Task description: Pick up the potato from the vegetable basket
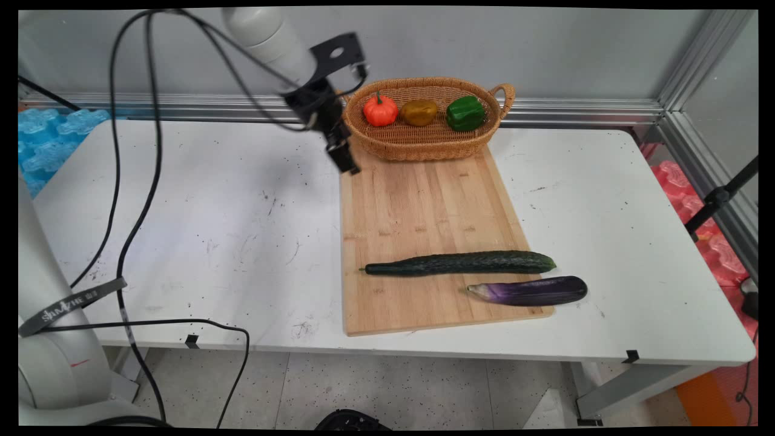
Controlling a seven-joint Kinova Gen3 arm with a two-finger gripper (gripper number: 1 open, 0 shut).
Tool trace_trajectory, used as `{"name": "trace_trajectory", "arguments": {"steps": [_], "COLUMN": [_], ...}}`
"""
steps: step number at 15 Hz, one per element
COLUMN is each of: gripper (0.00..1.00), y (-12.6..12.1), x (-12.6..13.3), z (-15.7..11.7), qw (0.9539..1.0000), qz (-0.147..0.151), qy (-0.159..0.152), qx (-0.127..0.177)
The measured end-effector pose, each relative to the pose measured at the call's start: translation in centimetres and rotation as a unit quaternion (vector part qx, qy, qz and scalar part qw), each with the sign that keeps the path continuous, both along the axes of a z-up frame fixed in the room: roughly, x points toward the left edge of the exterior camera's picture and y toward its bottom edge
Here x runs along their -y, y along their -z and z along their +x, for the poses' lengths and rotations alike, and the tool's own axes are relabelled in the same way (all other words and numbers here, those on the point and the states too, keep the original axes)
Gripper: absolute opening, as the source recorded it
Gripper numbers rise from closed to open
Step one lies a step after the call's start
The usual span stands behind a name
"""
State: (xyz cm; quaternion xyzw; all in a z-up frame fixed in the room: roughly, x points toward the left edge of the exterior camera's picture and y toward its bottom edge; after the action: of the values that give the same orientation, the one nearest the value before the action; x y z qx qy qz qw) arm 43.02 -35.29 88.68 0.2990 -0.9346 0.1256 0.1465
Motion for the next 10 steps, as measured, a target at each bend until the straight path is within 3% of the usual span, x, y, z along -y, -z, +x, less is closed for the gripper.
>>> {"name": "trace_trajectory", "arguments": {"steps": [10], "gripper": [1.0], "y": [0.3], "x": [10.8], "z": [-1.2], "qw": [0.9964], "qz": [-0.078], "qy": [-0.003], "qx": [-0.032]}}
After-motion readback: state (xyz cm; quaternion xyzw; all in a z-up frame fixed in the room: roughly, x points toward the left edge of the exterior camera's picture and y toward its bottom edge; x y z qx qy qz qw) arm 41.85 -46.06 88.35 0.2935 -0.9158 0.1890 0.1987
